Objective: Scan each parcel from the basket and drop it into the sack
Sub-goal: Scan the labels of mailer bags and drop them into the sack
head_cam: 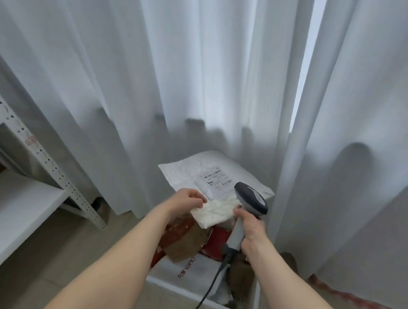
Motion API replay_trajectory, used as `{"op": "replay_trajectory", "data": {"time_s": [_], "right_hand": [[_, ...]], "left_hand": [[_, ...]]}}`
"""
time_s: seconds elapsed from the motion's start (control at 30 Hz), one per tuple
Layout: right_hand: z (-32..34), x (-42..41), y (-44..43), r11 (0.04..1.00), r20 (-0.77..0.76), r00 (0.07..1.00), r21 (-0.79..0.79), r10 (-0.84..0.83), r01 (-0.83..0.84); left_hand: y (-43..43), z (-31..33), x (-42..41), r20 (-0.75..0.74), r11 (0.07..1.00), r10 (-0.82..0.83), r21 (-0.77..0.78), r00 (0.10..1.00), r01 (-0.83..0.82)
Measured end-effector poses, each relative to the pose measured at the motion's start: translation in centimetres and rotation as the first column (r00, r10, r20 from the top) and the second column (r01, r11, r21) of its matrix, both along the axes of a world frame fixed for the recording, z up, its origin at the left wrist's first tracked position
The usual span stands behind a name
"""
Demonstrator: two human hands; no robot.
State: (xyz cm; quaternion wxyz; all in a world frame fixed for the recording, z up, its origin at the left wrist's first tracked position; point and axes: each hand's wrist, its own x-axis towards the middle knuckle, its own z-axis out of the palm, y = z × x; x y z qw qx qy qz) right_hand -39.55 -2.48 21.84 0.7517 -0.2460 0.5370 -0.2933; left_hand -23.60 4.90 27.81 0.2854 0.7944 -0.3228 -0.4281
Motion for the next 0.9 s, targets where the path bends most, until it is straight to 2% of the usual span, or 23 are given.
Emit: {"op": "replay_trajectory", "data": {"time_s": [0.07, 0.13, 0.17, 0.2, 0.27, 0.33, 0.4, 0.5, 0.6, 0.67, 0.73, 0.83, 0.9], "right_hand": [[1.4, -1.0, 0.9, 0.999, 0.039, 0.999, -0.033, 0.021, -0.02], [3.3, -2.2, 2.2, 0.996, 0.096, 0.994, -0.075, 0.055, -0.048], [4.3, -2.7, 2.8, 0.994, 0.118, 0.991, -0.093, 0.069, -0.058], [5.3, -3.1, 3.5, 0.991, 0.129, 0.988, -0.113, 0.084, -0.069], [6.9, -3.9, 4.9, 0.982, 0.142, 0.983, -0.16, 0.119, -0.096], [8.2, -4.4, 6.1, 0.971, 0.133, 0.979, -0.206, 0.152, -0.122], [9.2, -4.8, 7.0, 0.961, 0.102, 0.979, -0.231, 0.178, -0.151], [10.2, -4.9, 7.5, 0.947, 0.026, 0.981, -0.268, 0.192, -0.178], [11.4, -4.6, 7.8, 0.941, -0.01, 0.987, -0.303, 0.158, -0.153], [12.4, -4.1, 8.2, 0.937, 0.036, 0.987, -0.32, 0.158, -0.138], [13.3, -3.3, 8.7, 0.94, 0.113, 0.98, -0.32, 0.164, -0.121], [14.2, -2.0, 9.9, 0.957, 0.23, 0.959, -0.271, 0.166, -0.1], [14.4, -1.0, 10.6, 0.961, 0.248, 0.953, -0.253, 0.175, -0.111]], "left_hand": [[1.0, 0.6, -0.9, 0.079, 0.976, 0.216, -0.047, 0.973, -0.213], [2.8, 2.8, -2.3, 0.093, 0.864, 0.499, -0.136, 0.861, -0.486], [3.6, 3.8, -2.8, 0.041, 0.787, 0.609, -0.158, 0.792, -0.597], [4.3, 4.6, -3.0, -0.073, 0.693, 0.702, -0.162, 0.709, -0.703], [5.3, 6.2, -3.2, -0.361, 0.546, 0.758, -0.104, 0.543, -0.831], [5.9, 6.4, -2.8, -0.501, 0.539, 0.704, -0.084, 0.503, -0.838], [6.4, 7.7, -3.3, -0.51, 0.586, 0.657, -0.118, 0.556, -0.801], [7.6, 10.1, -3.6, -0.39, 0.614, 0.655, -0.223, 0.647, -0.757], [8.8, 11.0, -1.7, -0.309, 0.641, 0.646, -0.278, 0.698, -0.716], [10.1, 12.1, -1.0, -0.221, 0.704, 0.616, -0.277, 0.756, -0.654], [11.2, 13.3, -0.2, -0.204, 0.745, 0.569, -0.28, 0.796, -0.605], [12.4, 14.3, 1.5, -0.163, 0.857, 0.446, -0.205, 0.88, -0.473], [13.1, 14.9, 2.8, -0.107, 0.889, 0.413, -0.167, 0.904, -0.426]]}}
